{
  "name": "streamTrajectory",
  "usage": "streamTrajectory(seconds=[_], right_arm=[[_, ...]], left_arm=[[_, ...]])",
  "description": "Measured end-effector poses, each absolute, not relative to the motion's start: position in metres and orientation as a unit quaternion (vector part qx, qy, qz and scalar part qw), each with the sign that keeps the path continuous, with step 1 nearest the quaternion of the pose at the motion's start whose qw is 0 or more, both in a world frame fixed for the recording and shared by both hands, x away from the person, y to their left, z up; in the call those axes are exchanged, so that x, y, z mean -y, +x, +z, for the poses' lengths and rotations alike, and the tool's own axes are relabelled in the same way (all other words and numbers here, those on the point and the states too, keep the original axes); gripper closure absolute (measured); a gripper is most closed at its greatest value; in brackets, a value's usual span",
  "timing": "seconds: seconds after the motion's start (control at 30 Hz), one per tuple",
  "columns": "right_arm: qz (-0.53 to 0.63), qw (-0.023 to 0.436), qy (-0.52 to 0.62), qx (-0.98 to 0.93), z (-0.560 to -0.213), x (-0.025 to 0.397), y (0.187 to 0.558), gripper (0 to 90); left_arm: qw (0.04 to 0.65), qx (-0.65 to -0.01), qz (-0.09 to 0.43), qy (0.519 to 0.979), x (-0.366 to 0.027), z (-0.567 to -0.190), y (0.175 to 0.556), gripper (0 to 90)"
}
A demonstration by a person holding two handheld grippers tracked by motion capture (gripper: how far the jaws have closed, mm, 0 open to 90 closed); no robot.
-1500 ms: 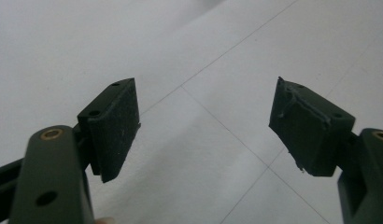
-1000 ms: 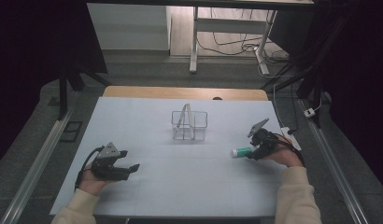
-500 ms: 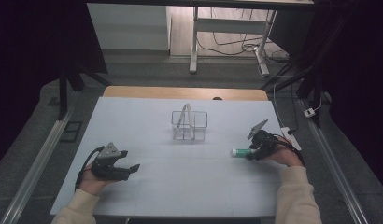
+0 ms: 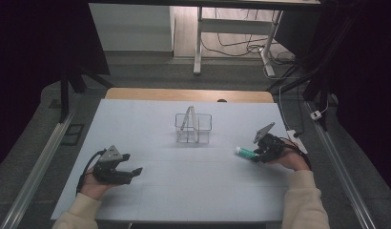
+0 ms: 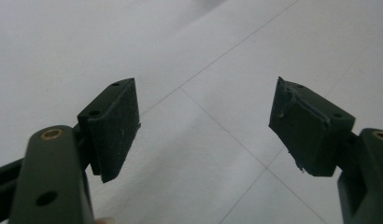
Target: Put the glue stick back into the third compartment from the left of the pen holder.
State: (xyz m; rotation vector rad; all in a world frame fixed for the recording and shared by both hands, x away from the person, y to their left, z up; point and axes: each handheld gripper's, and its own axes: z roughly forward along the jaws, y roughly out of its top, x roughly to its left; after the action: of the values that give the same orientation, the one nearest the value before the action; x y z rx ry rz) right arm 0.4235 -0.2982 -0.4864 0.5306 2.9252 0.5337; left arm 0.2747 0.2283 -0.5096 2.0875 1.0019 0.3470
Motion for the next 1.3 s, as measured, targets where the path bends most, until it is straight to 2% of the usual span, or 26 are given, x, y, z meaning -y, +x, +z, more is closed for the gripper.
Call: streamTrajectory(seconds=[0.2, 0.53, 1.3], right_arm=[[0.225, 0.068, 0.199, -0.951, -0.477, 0.296, 0.423, 65.0], [0.29, 0.054, 0.219, -0.93, -0.465, 0.284, 0.413, 65.0], [0.314, 0.055, 0.224, -0.921, -0.463, 0.255, 0.394, 65.0]], left_arm=[[0.391, -0.394, 0.139, 0.82, -0.228, -0.509, 0.274, 24.6], [0.392, -0.397, 0.145, 0.817, -0.229, -0.508, 0.274, 24.6], [0.383, -0.39, 0.151, 0.824, -0.224, -0.507, 0.272, 23.3]])
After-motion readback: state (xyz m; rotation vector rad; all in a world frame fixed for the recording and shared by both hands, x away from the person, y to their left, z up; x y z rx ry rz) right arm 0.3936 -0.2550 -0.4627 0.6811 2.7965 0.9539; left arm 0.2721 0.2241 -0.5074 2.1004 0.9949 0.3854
